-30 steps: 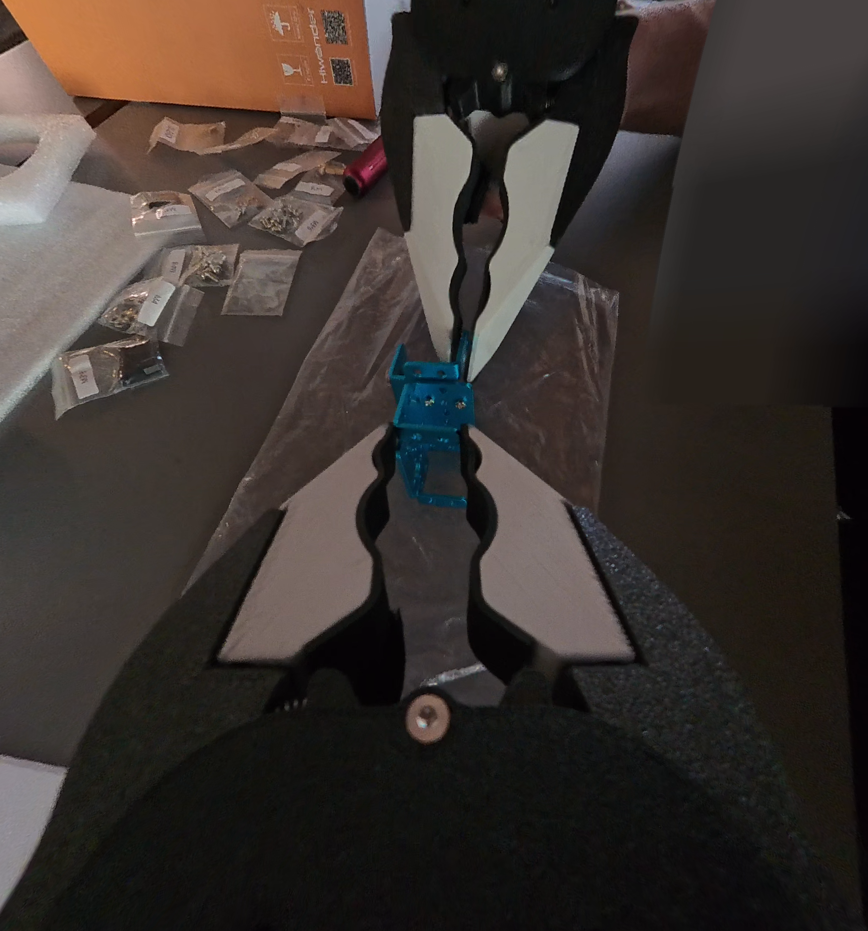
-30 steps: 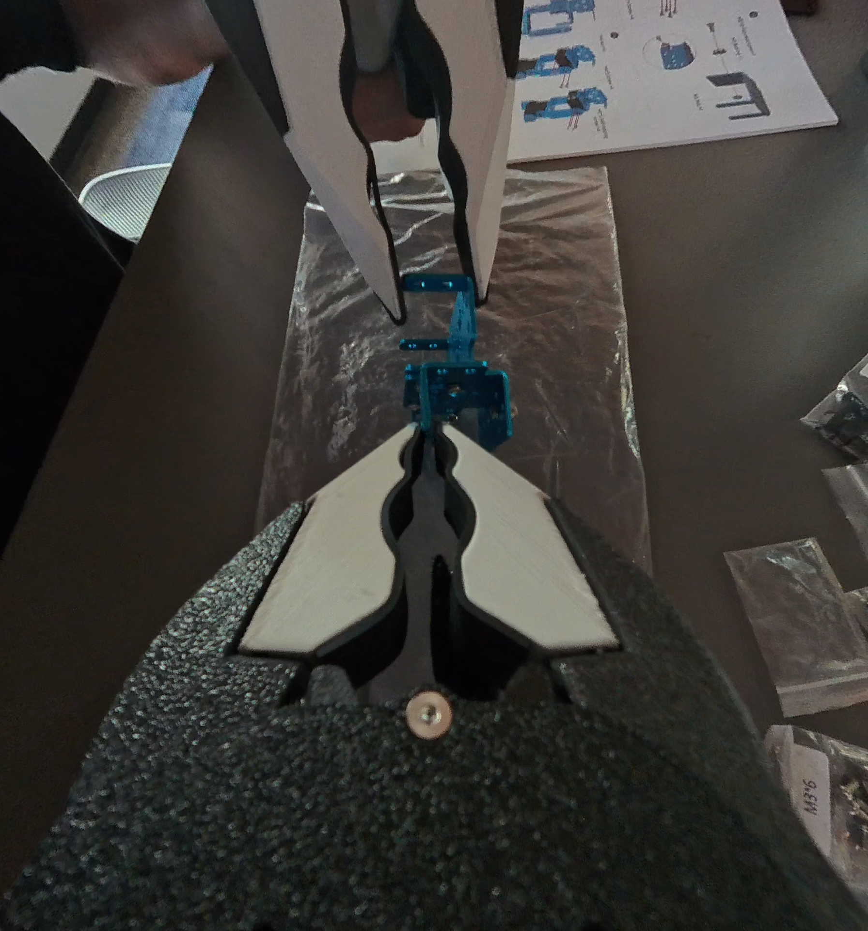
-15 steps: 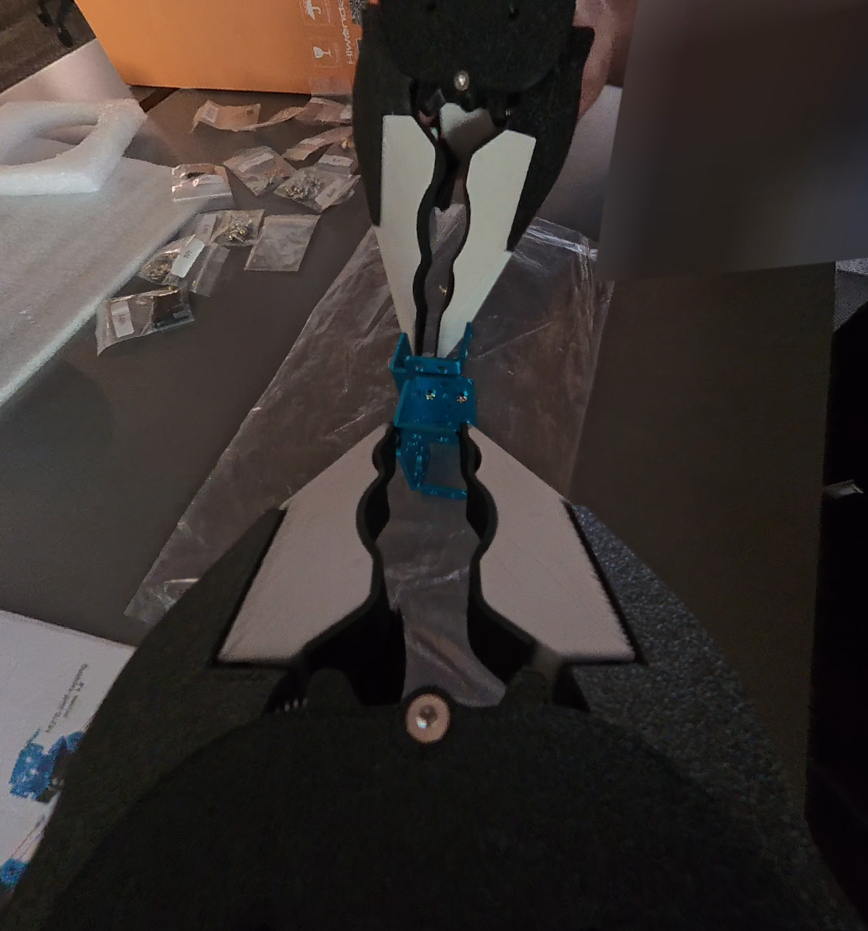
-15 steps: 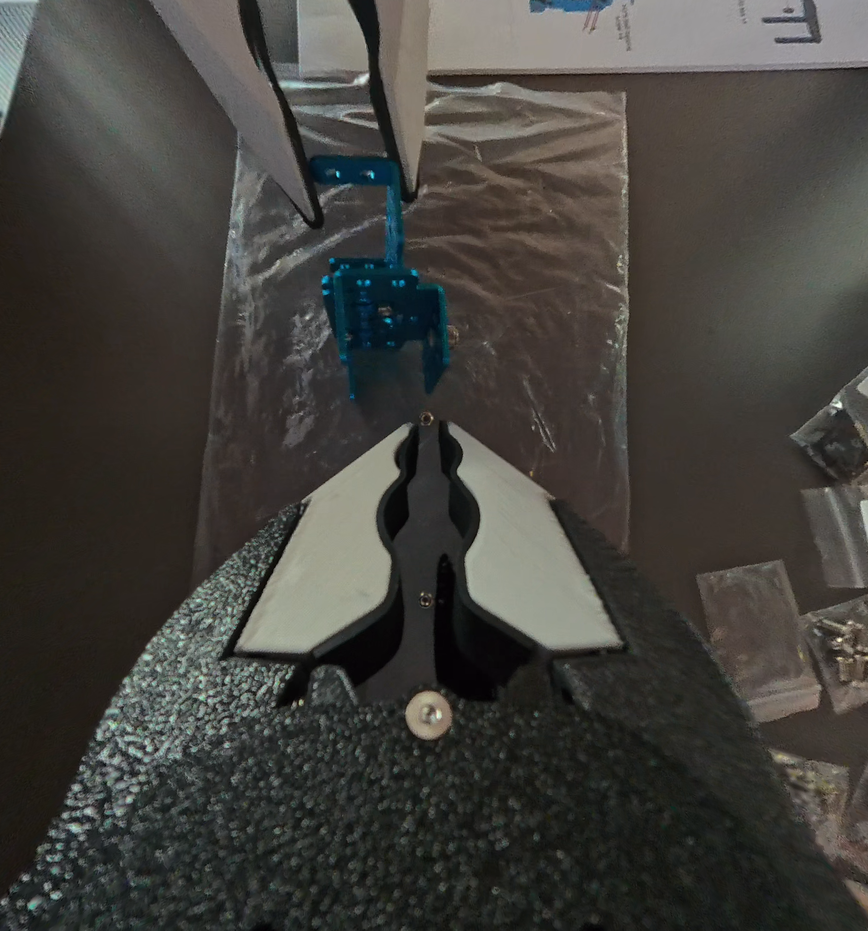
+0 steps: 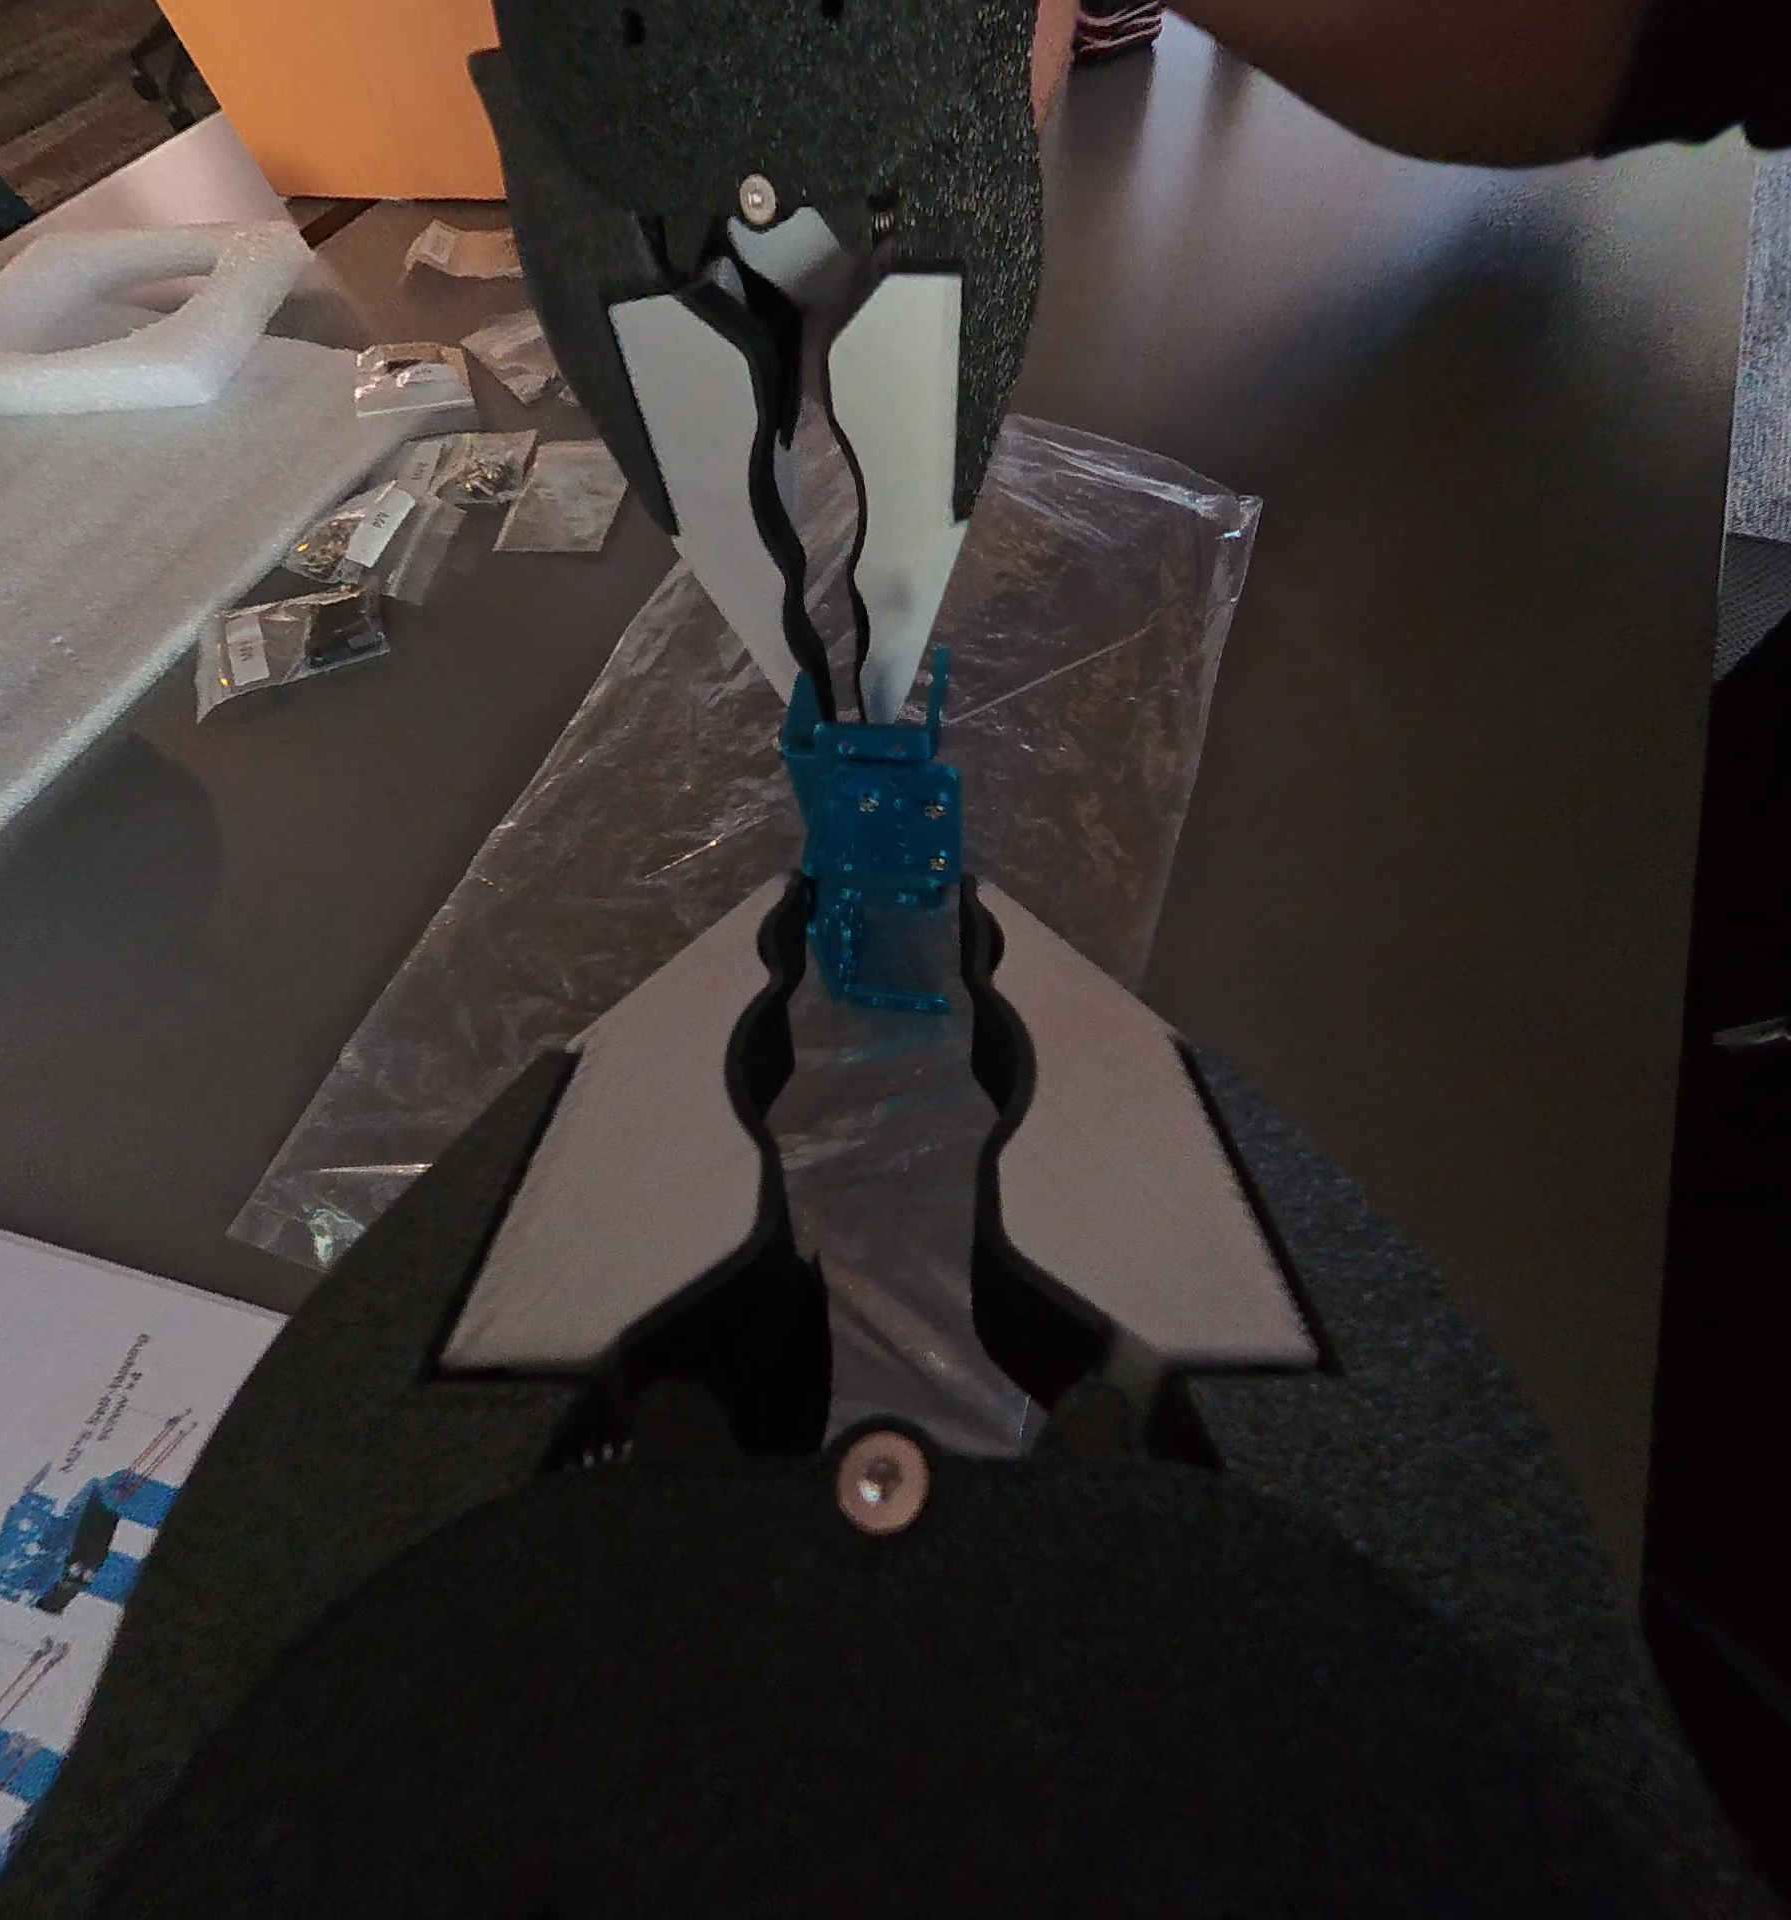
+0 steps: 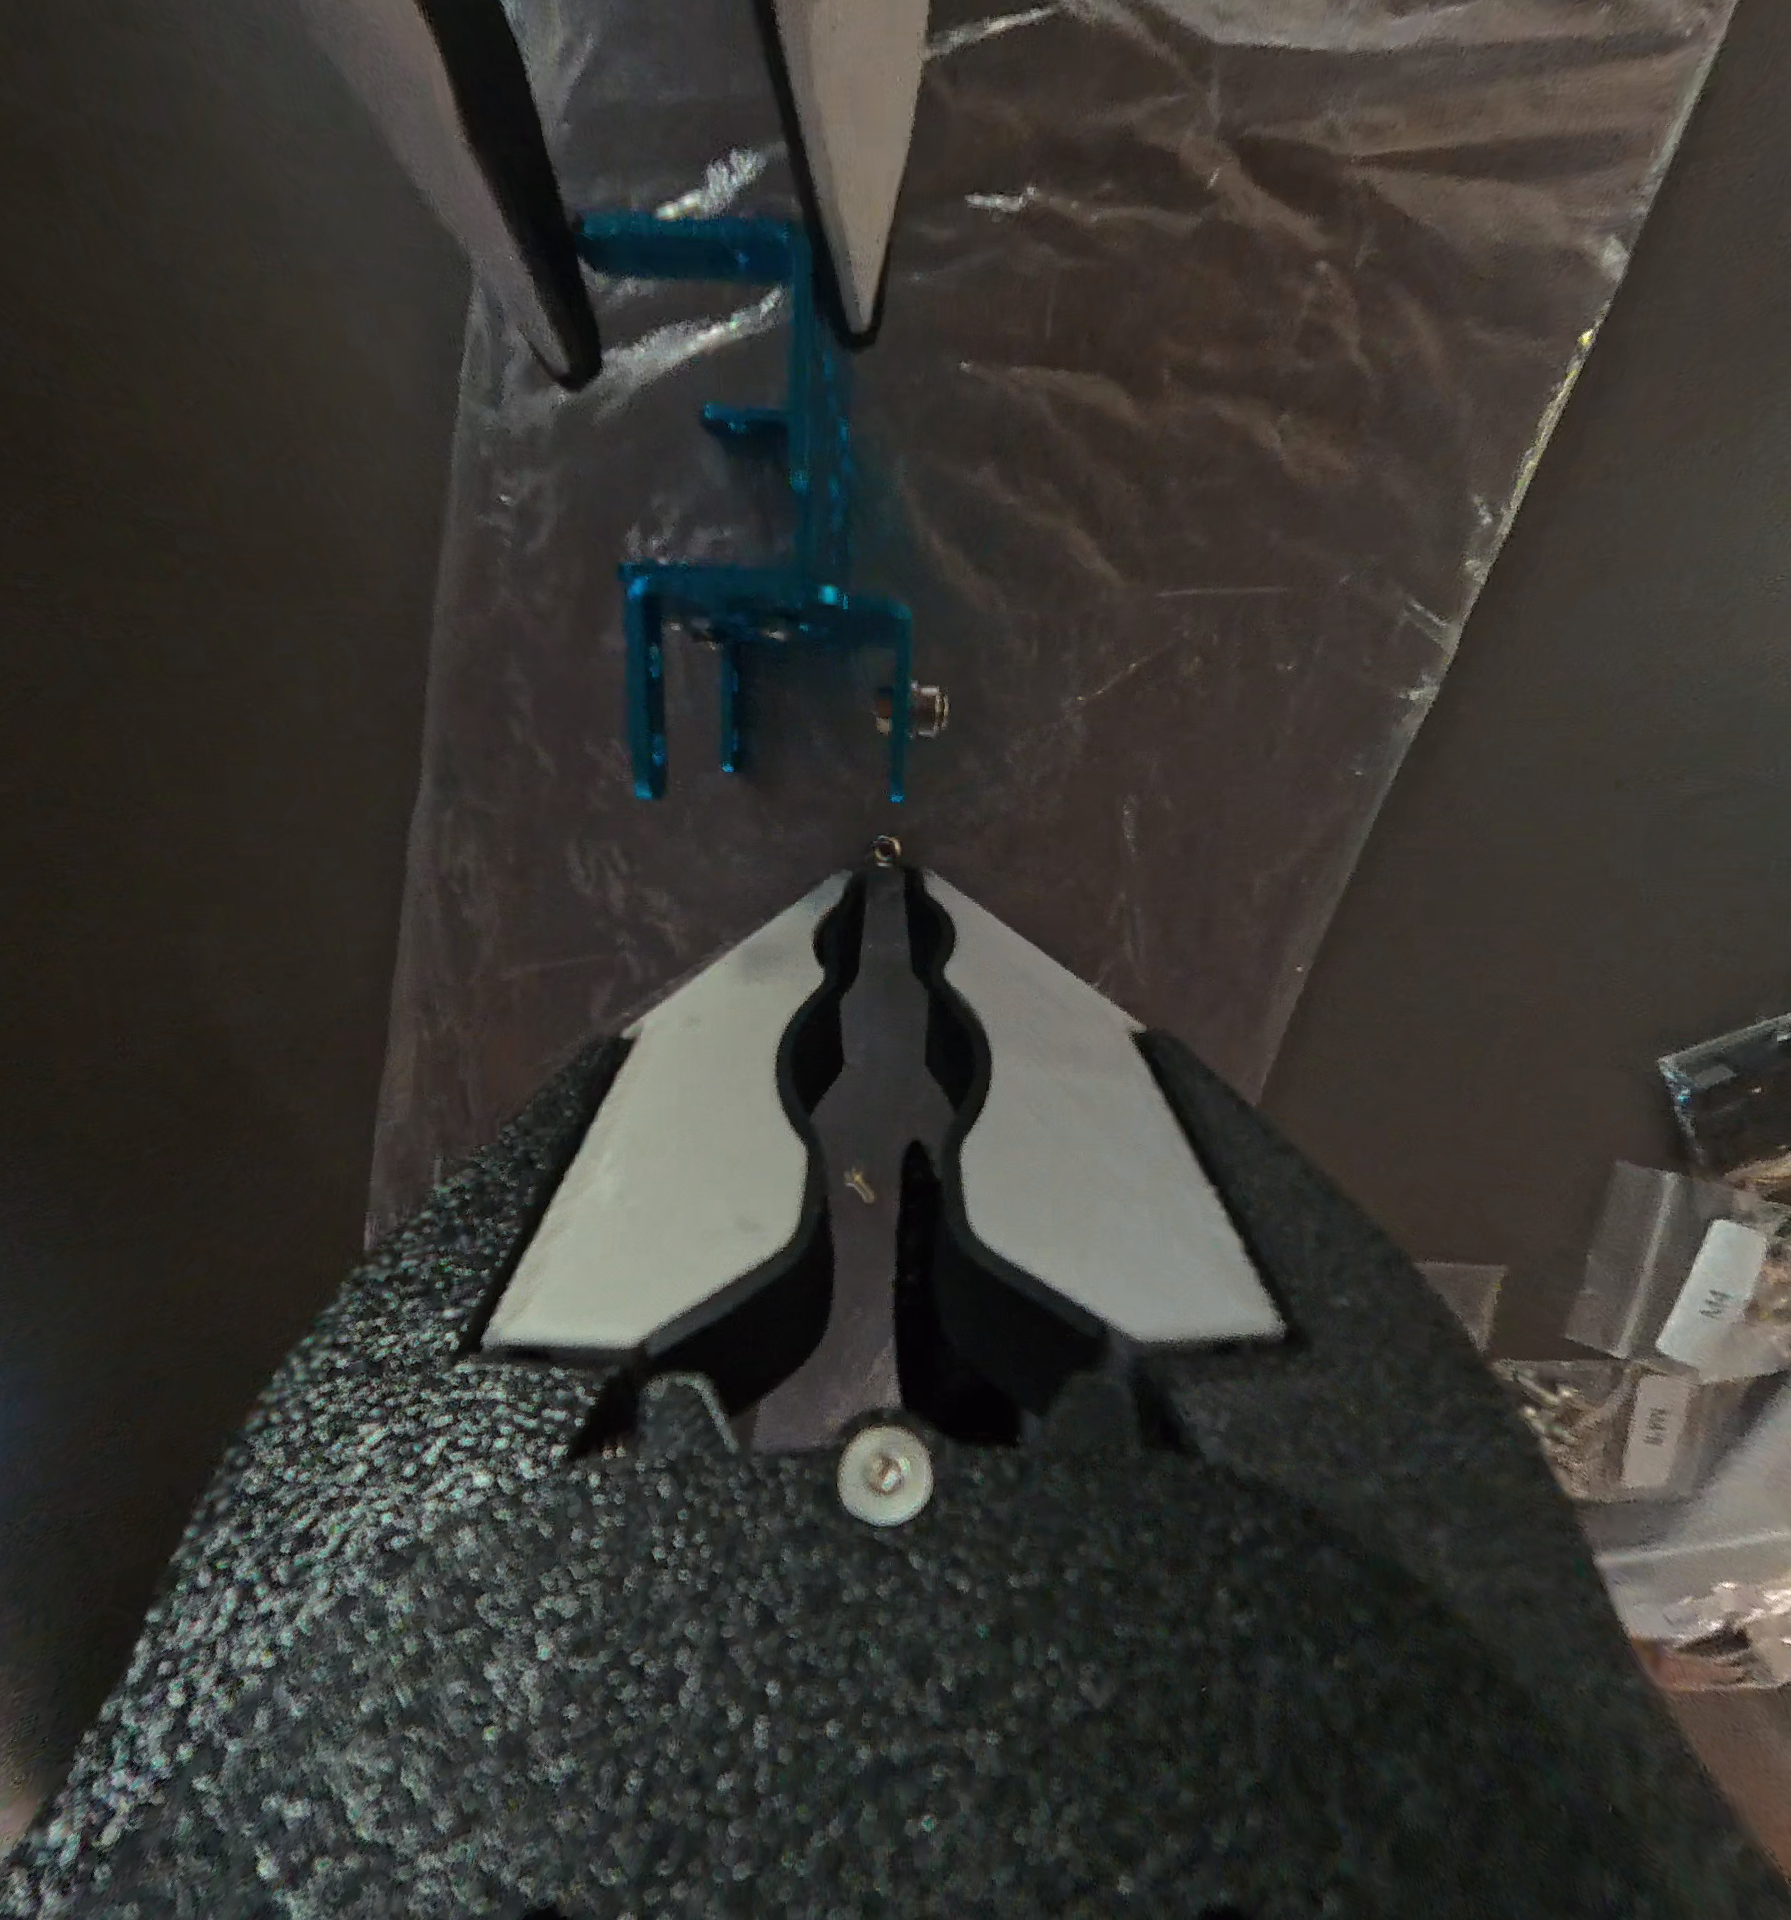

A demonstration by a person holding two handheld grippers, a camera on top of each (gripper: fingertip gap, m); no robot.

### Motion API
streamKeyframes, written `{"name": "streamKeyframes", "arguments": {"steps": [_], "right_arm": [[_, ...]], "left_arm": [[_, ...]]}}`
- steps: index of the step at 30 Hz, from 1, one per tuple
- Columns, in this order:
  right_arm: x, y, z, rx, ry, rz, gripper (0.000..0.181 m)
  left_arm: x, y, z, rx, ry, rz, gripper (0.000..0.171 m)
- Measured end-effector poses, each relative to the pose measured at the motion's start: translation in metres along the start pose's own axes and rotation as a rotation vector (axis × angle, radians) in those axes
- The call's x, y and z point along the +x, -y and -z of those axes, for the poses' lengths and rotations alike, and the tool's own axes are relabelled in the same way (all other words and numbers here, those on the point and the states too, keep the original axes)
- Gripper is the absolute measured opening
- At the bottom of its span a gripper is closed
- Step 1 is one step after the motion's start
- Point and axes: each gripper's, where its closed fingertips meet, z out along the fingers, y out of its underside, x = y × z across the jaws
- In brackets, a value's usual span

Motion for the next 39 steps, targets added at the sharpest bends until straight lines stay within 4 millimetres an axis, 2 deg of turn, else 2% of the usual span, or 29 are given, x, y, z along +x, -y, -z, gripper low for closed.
{"name": "streamKeyframes", "arguments": {"steps": [12, 16, 22, 24, 27, 34, 39], "right_arm": [[0.0, 0.005, -0.004, -0.075, 0.068, 0.038, 0.004], [0.0, 0.005, -0.002, -0.017, 0.059, 0.028, 0.0], [-0.006, -0.017, 0.01, 0.006, 0.027, -0.03, 0.0], [-0.005, -0.01, 0.014, 0.054, -0.003, -0.032, 0.0], [0.0, 0.003, 0.01, 0.077, -0.053, 0.008, 0.011], [0.001, 0.006, -0.004, 0.034, 0.003, 0.015, 0.007], [0.002, 0.008, -0.005, 0.01, 0.023, 0.001, 0.004]], "left_arm": [[-0.002, -0.001, -0.001, 0.009, 0.015, -0.003, 0.034], [-0.003, 0.0, 0.005, 0.028, 0.034, 0.02, 0.037], [0.001, 0.001, 0.024, 0.076, 0.101, 0.079, 0.038], [0.005, 0.003, 0.03, 0.091, 0.121, 0.09, 0.039], [0.01, 0.005, 0.035, 0.098, 0.162, 0.086, 0.039], [0.023, 0.016, 0.043, 0.128, 0.178, 0.087, 0.04], [0.031, 0.015, 0.038, 0.128, 0.16, 0.106, 0.04]]}}
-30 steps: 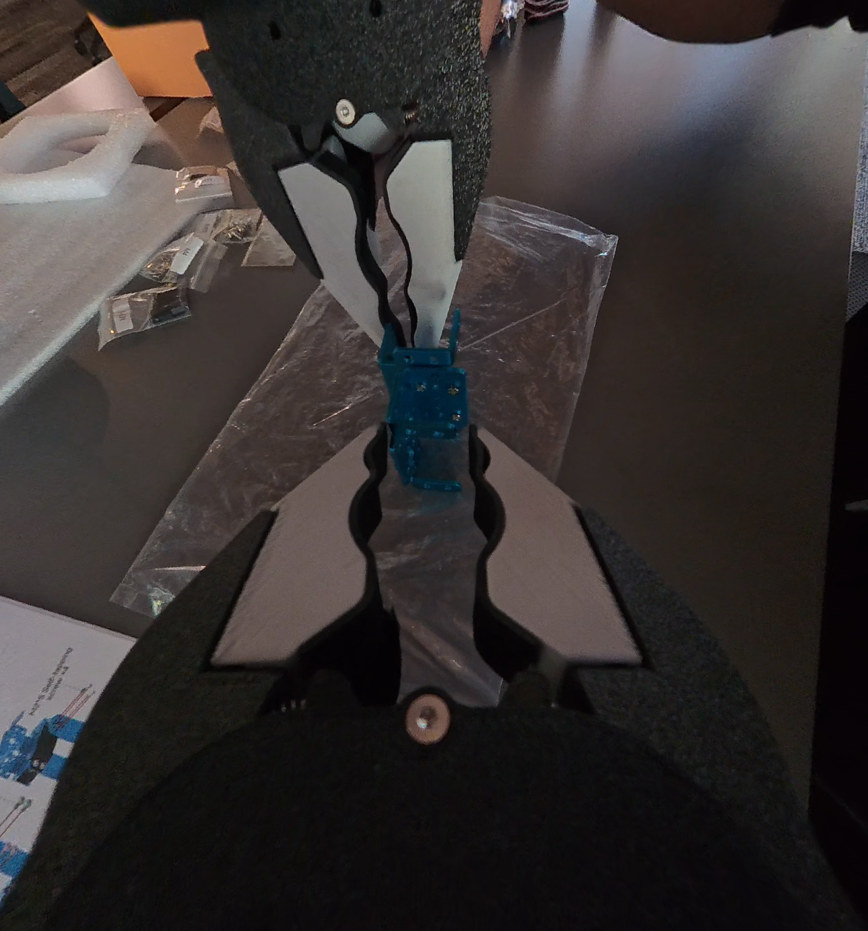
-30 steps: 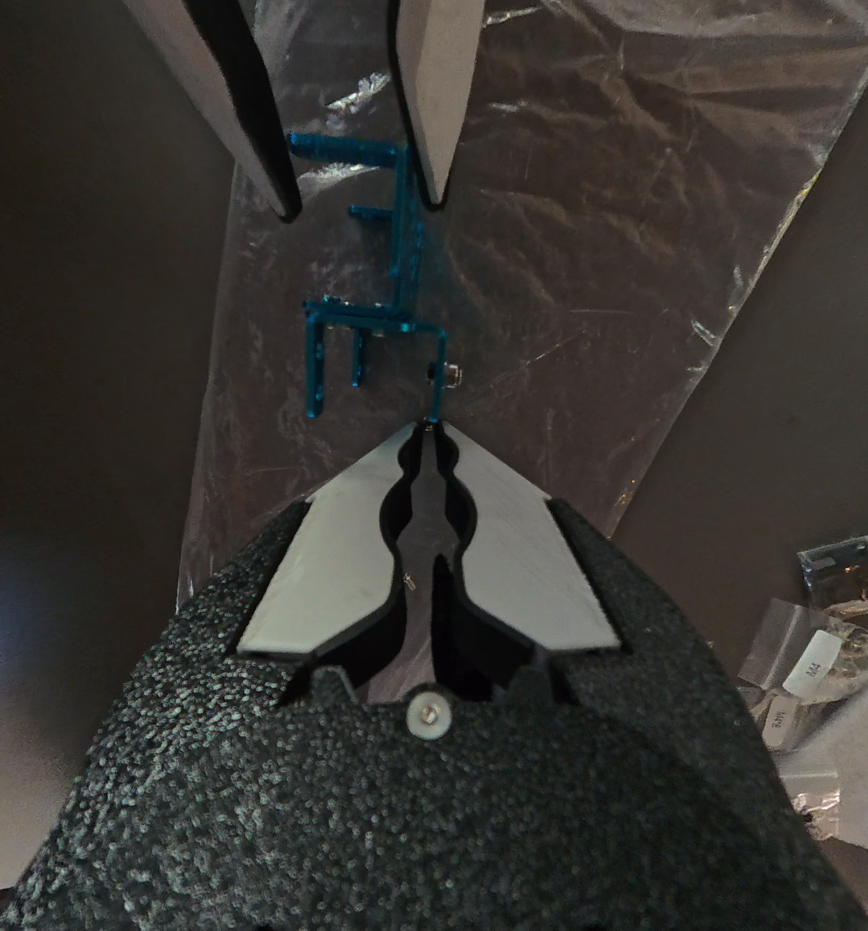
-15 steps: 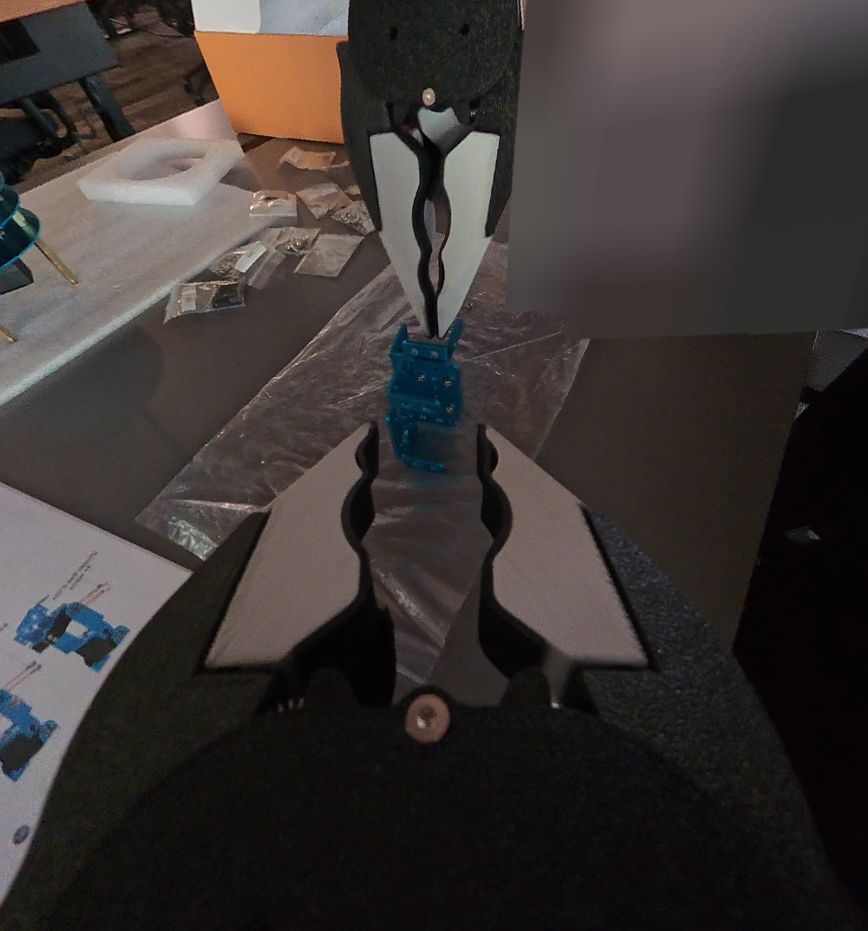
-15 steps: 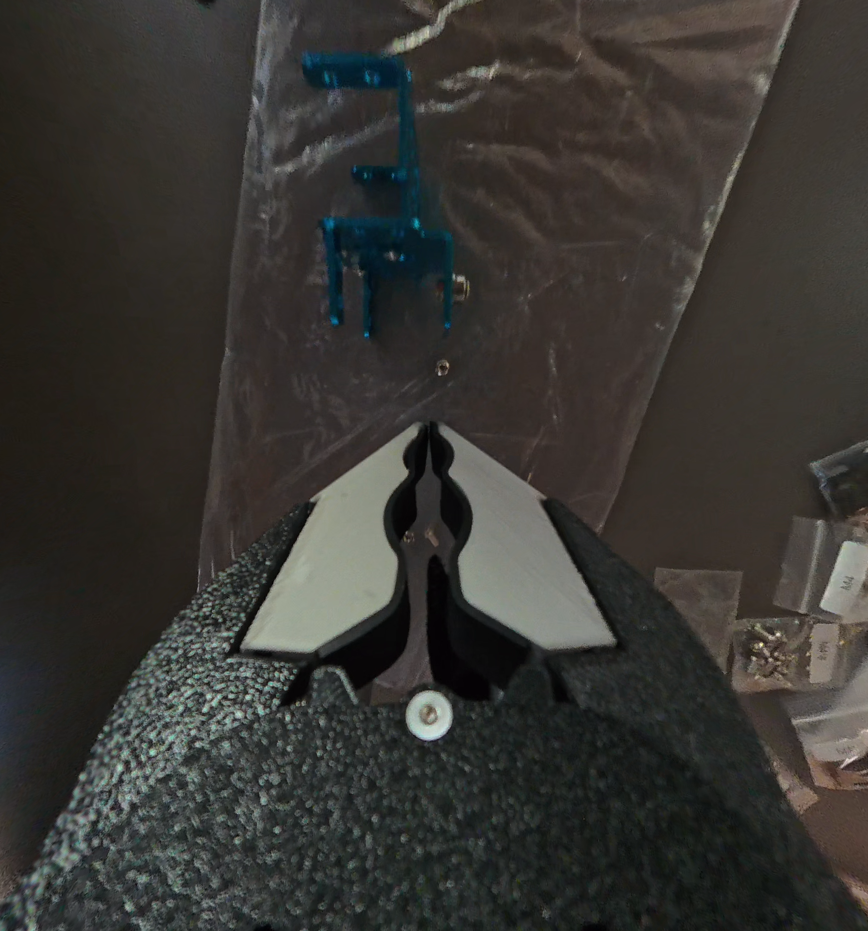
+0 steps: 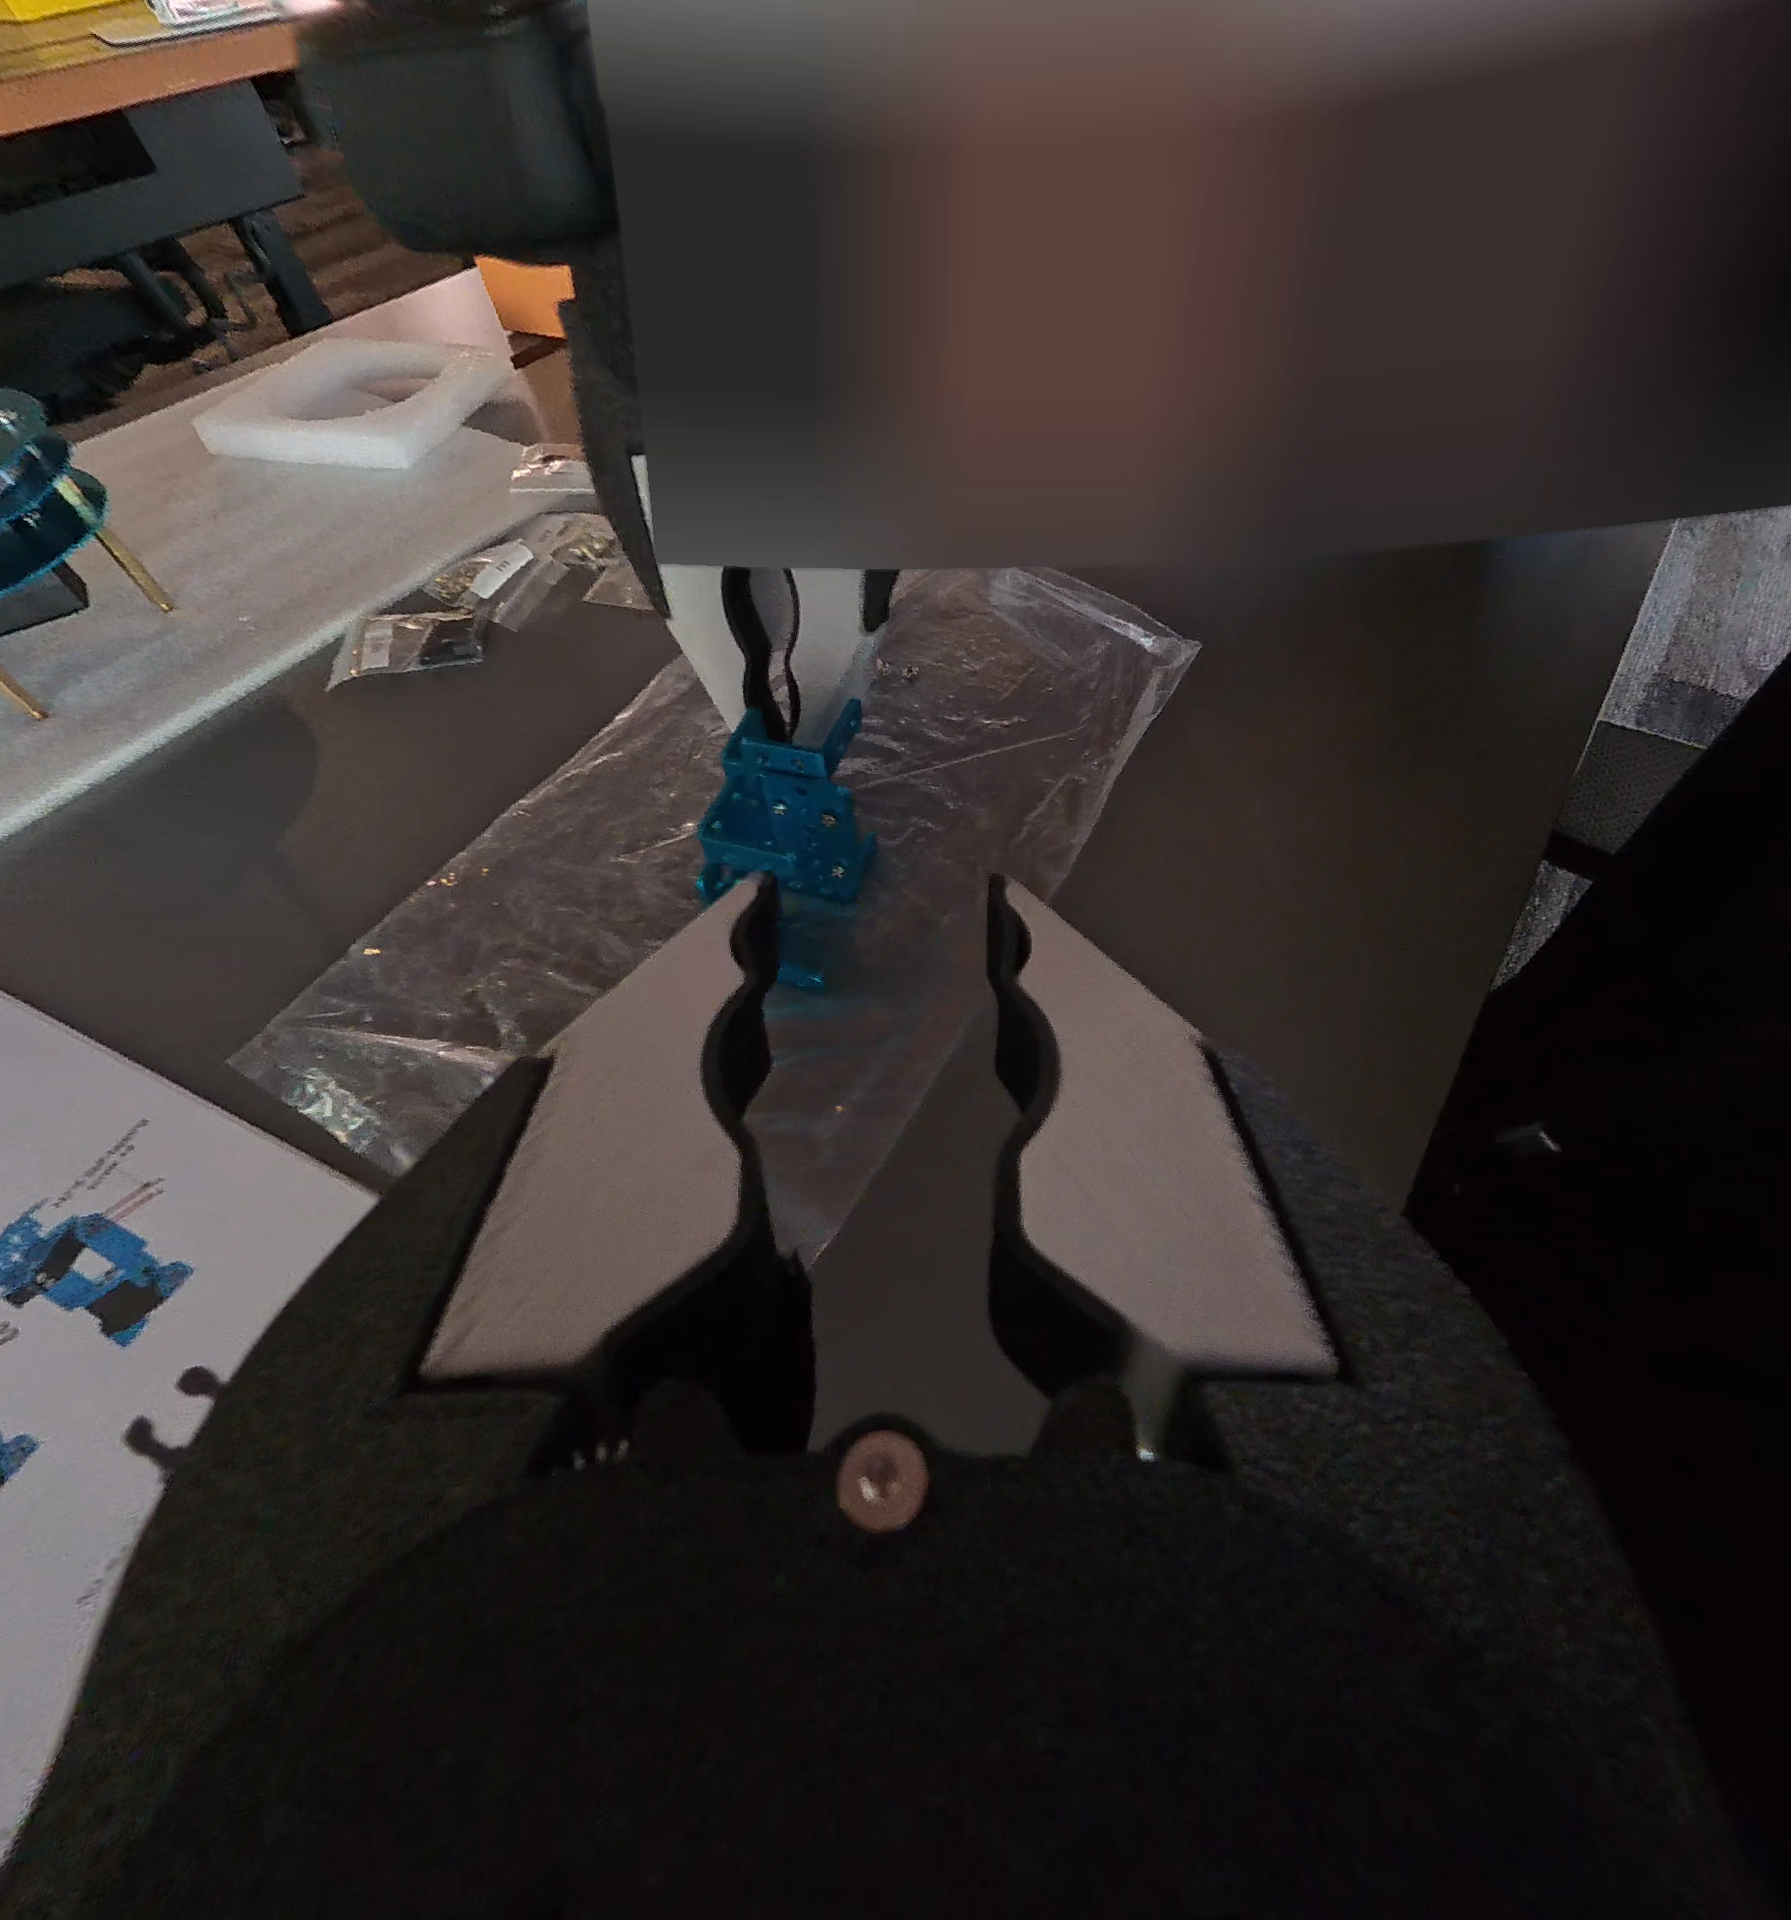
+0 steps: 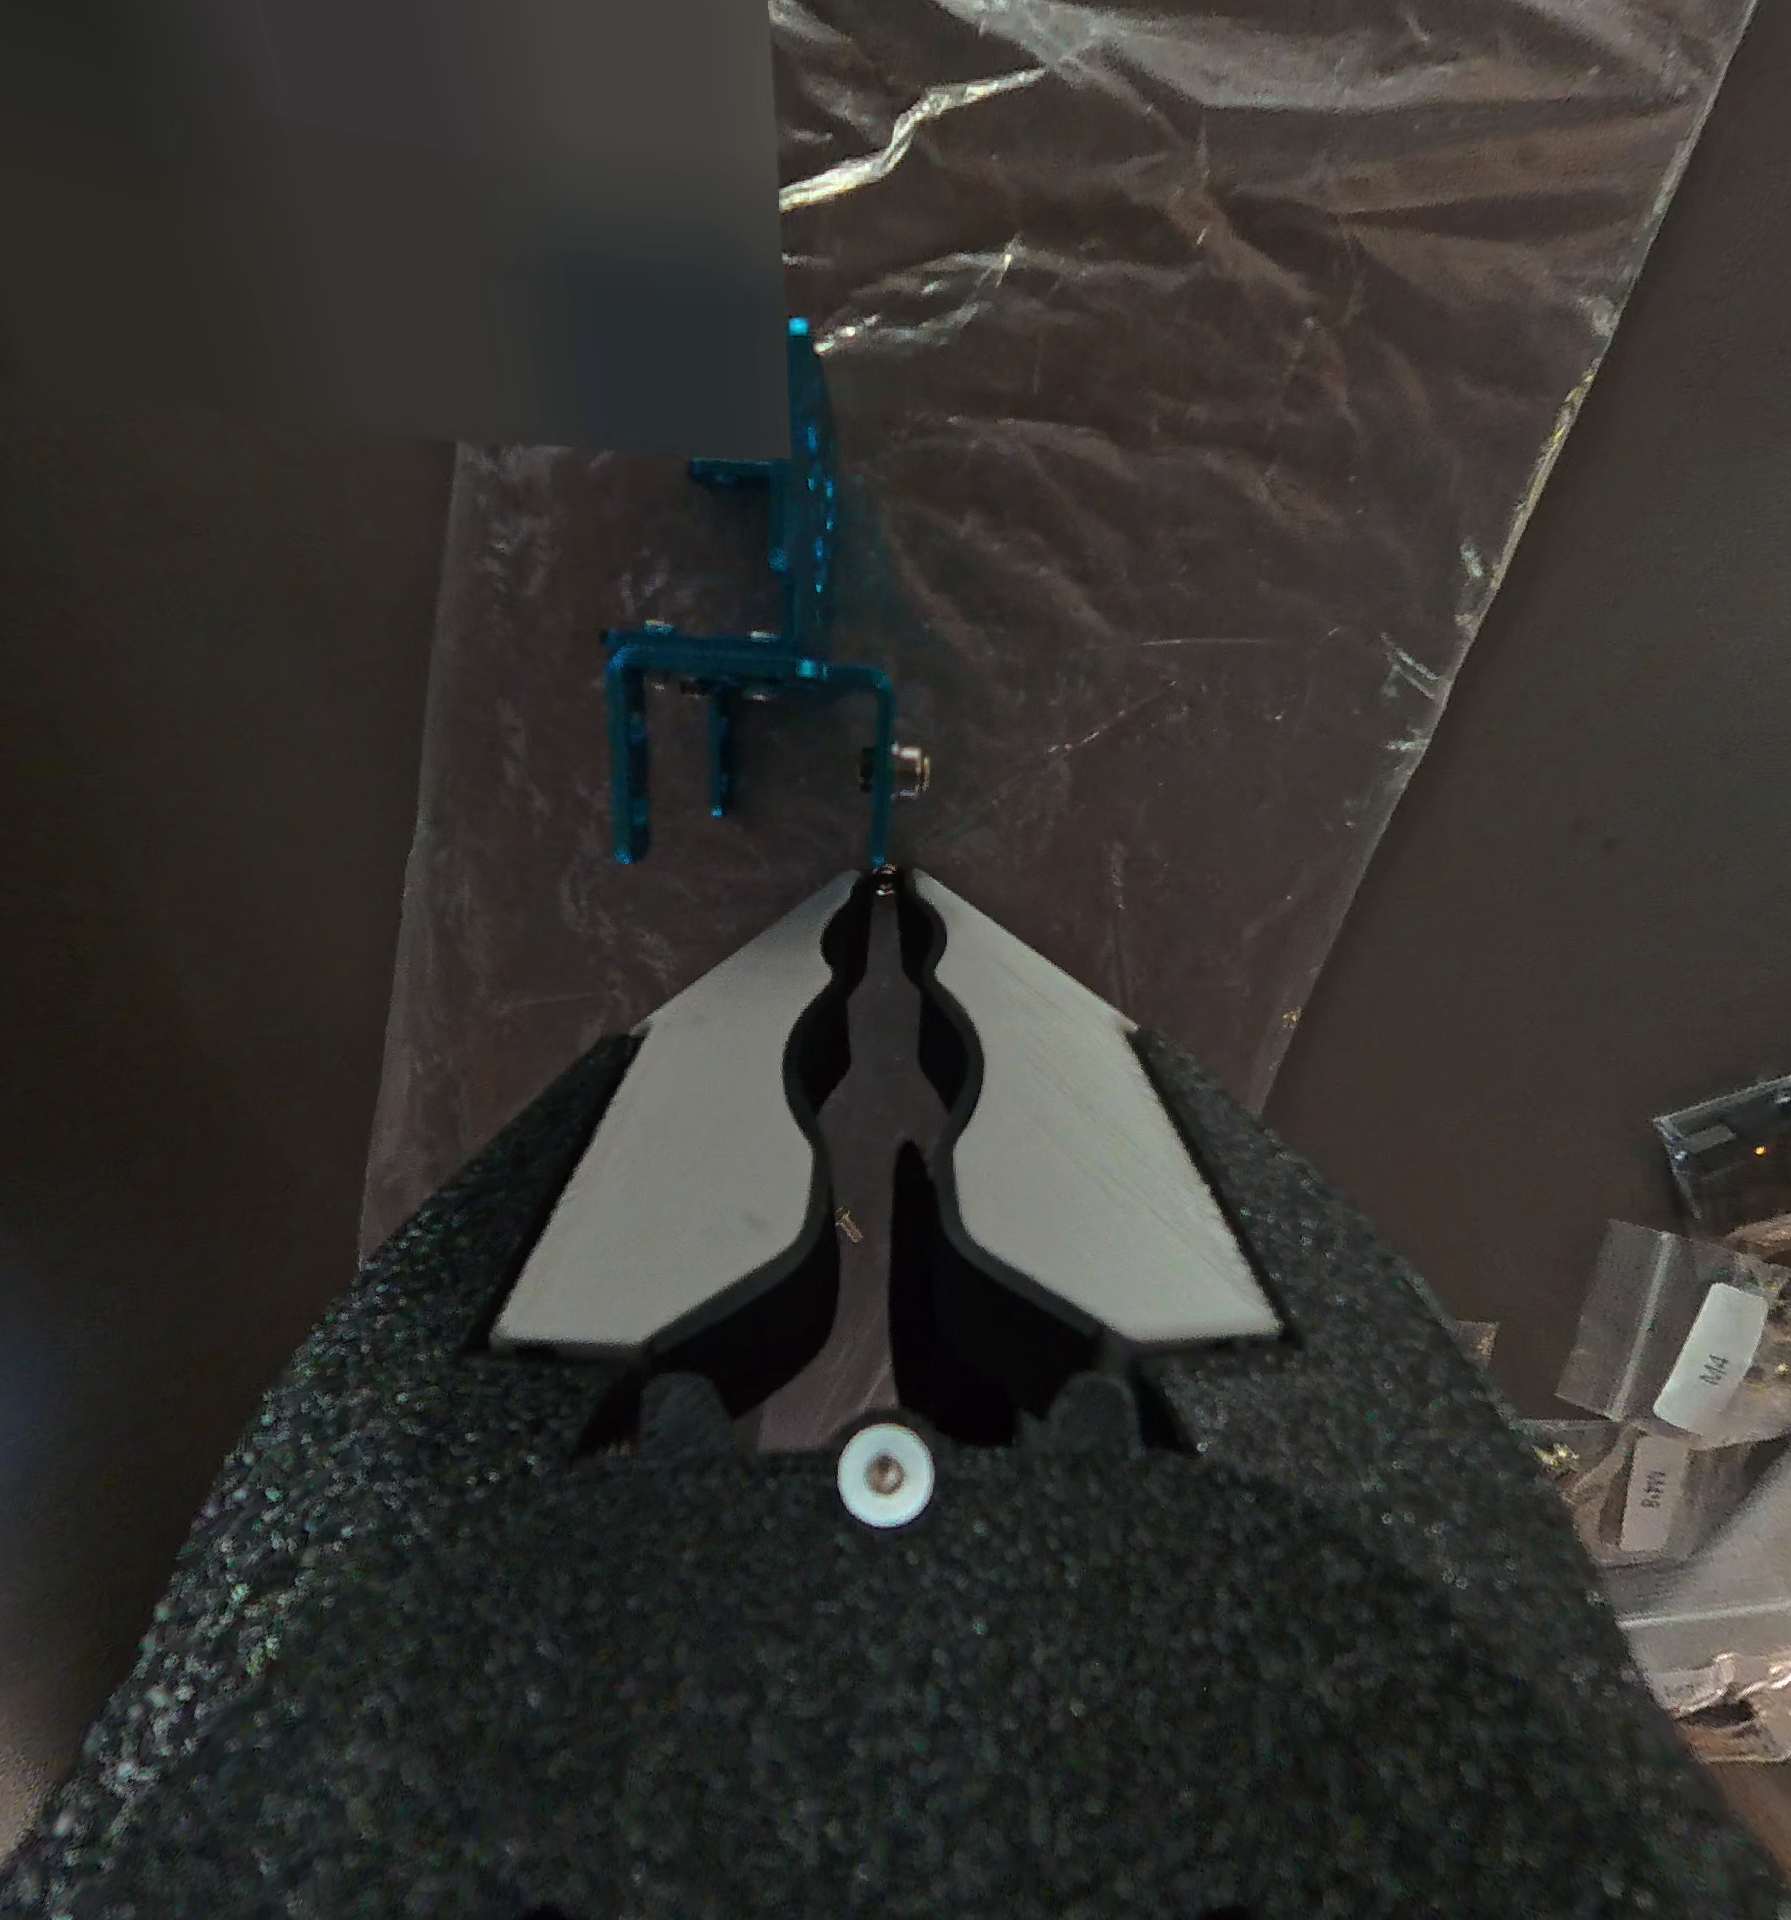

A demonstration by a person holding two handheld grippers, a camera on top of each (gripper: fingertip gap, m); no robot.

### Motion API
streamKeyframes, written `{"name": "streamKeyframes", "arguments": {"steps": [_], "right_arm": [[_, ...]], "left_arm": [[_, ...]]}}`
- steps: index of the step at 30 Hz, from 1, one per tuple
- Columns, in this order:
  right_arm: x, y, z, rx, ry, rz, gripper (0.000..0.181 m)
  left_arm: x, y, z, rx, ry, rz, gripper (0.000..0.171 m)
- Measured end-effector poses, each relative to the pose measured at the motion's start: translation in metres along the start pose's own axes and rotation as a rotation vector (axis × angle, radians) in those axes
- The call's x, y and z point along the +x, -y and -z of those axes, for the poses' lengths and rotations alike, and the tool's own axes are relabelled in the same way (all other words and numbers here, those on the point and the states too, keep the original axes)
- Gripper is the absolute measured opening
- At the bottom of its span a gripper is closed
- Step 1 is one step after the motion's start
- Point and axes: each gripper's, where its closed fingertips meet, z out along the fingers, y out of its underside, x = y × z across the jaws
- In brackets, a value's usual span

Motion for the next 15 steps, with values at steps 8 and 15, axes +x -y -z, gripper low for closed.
{"name": "streamKeyframes", "arguments": {"steps": [8, 15], "right_arm": [[-0.003, 0.001, 0.008, 0.097, 0.011, -0.01, 0.0], [-0.019, -0.014, 0.016, 0.119, -0.019, -0.008, 0.0]], "left_arm": [[0.009, -0.008, -0.024, -0.062, 0.101, 0.129, 0.04], [0.006, -0.011, -0.037, -0.09, 0.156, 0.223, 0.045]]}}
